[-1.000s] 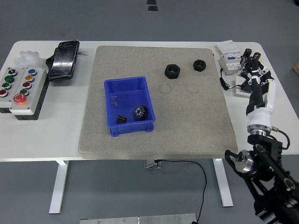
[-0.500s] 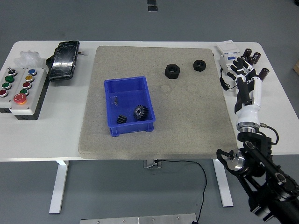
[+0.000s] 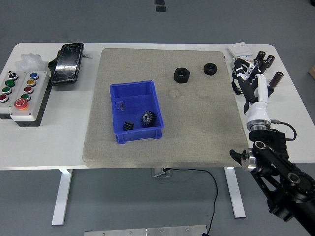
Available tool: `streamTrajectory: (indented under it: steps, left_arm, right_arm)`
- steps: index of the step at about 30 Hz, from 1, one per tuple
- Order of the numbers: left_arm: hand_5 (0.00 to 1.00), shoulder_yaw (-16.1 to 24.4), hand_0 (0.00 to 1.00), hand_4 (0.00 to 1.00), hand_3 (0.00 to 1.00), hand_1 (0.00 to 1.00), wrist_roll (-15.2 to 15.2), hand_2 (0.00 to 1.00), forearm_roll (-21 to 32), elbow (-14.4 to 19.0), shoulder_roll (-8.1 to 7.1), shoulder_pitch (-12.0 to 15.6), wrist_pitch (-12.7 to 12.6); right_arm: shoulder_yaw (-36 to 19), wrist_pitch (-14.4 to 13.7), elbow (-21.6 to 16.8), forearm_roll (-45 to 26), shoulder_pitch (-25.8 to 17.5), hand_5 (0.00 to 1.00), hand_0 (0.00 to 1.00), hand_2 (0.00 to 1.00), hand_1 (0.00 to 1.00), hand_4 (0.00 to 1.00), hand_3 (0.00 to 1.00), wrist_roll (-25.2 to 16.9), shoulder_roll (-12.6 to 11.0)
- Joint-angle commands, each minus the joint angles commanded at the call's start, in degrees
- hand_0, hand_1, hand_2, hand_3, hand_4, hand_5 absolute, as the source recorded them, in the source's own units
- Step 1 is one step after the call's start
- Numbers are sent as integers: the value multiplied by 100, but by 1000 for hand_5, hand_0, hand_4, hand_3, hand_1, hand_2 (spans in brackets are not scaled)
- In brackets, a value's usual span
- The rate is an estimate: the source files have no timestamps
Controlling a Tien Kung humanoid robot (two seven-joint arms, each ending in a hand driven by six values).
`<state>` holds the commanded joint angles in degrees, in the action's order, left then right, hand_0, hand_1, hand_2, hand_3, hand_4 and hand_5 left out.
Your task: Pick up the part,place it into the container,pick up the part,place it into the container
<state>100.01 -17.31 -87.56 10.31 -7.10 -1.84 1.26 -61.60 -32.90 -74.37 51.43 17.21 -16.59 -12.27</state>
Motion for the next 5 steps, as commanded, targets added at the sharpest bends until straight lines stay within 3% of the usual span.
streamTrajectory:
  steps: [5]
  left_arm:
    - [410,-1,594,651,678,636,13,636,-17,0,-13,-47,4]
  right_arm:
    - [76,89,-24,-377,83,552,755,764,771,743,715,195,-251]
